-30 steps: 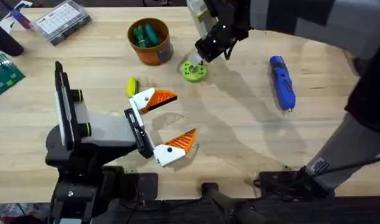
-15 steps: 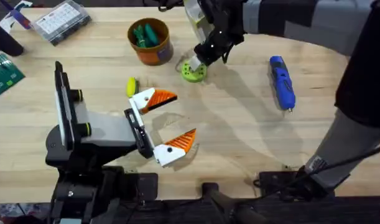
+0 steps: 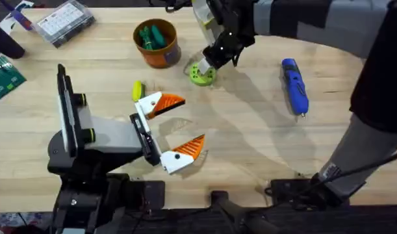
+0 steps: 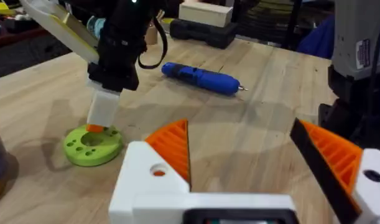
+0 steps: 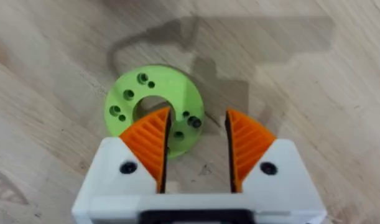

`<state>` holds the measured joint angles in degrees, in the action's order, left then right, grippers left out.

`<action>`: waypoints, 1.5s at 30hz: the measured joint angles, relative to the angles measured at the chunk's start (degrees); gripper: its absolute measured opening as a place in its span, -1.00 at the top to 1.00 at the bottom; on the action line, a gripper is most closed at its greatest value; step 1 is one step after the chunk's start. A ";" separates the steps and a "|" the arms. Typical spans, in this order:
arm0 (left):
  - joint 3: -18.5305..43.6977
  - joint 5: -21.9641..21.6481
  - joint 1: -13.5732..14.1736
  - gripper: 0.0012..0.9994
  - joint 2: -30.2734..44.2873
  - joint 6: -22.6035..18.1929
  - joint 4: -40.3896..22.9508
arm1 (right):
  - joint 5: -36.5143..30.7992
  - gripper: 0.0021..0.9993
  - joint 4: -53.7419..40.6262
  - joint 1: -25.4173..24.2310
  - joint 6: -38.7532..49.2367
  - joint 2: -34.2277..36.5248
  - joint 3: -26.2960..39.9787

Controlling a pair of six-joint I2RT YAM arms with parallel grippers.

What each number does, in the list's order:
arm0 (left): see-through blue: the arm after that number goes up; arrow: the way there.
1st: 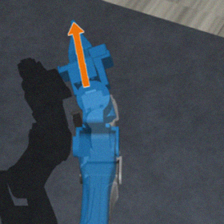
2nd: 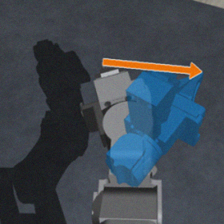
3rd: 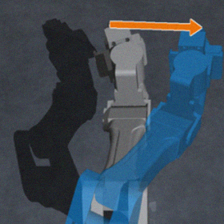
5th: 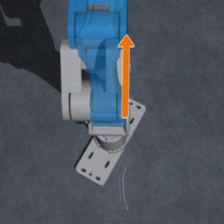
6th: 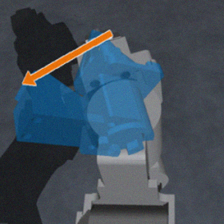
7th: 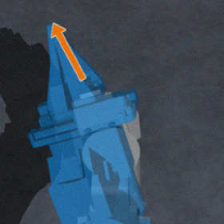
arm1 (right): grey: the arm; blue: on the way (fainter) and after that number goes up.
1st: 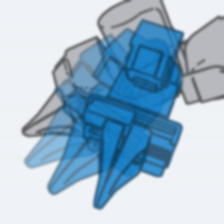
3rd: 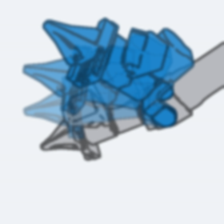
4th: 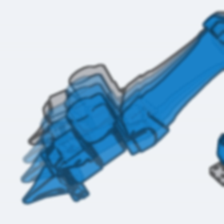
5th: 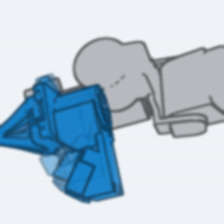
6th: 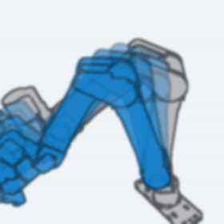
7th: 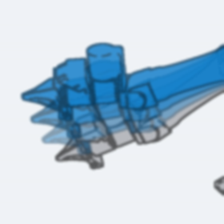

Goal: Pick up the gripper from the table and insert it into the empty holder that is missing its gripper. Then pick up a screw, insert it into the mounting hole, and use the screwdriver to tighten it. Finally, clean up the table by picking up the vegetable and placing it into the bucket.

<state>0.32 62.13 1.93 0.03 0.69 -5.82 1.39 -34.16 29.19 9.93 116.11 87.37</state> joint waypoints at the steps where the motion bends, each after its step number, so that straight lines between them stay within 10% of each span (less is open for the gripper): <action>1: 0.00 0.00 0.00 -0.98 0.00 0.00 0.00 | 0.00 0.10 -0.18 0.00 0.13 0.00 0.00; 11: 0.00 0.00 0.00 -0.98 -0.02 0.00 0.00 | 0.13 0.97 -0.49 0.00 0.33 0.00 0.00; 45: 0.00 0.02 0.00 -0.98 0.00 0.00 -0.15 | 0.20 0.99 -5.45 0.02 0.35 -7.56 0.00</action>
<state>0.32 62.15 1.93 0.03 0.69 -5.98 1.58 -39.61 29.21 10.28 108.55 87.37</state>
